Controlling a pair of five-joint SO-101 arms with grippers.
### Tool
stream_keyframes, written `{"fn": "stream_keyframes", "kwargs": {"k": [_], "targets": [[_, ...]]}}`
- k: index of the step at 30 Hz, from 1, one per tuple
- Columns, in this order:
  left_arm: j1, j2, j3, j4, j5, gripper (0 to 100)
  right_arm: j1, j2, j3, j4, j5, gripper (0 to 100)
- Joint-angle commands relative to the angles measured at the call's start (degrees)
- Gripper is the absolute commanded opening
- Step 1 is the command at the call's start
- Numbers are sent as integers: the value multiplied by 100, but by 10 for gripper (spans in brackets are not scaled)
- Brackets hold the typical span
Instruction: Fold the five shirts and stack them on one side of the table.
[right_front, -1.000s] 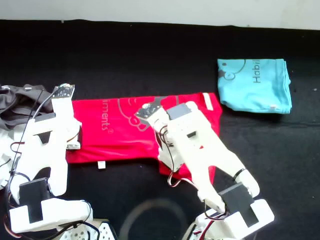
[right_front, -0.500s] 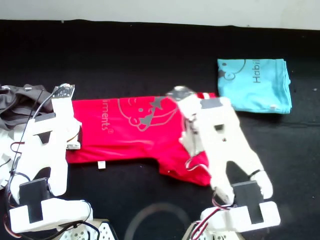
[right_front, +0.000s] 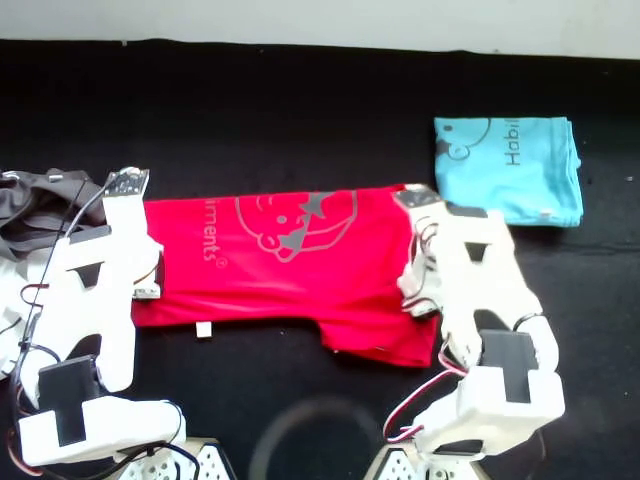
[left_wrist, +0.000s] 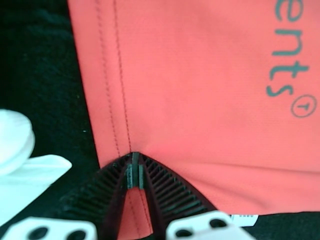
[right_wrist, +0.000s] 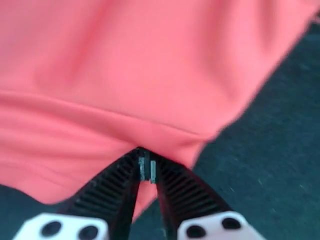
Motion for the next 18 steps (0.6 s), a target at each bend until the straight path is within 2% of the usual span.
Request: {"fn": "stream_keyframes", "kwargs": {"k": [1, 8, 11, 16, 18], "targets": [[-40, 13, -4, -193, 26, 9, -523, -75, -602, 681, 53, 5], [-40, 13, -4, -193, 26, 9, -1473, -1209, -620, 1279, 62, 5], [-40, 13, -4, -193, 26, 9, -1604, -1402, -163, 1429, 484, 21], [-40, 13, -4, -193, 26, 9, -1877, -1446, 655, 971, 1046, 214], [-40, 13, -4, -193, 26, 9, -1982, -1420, 884, 646, 1363, 238]]}}
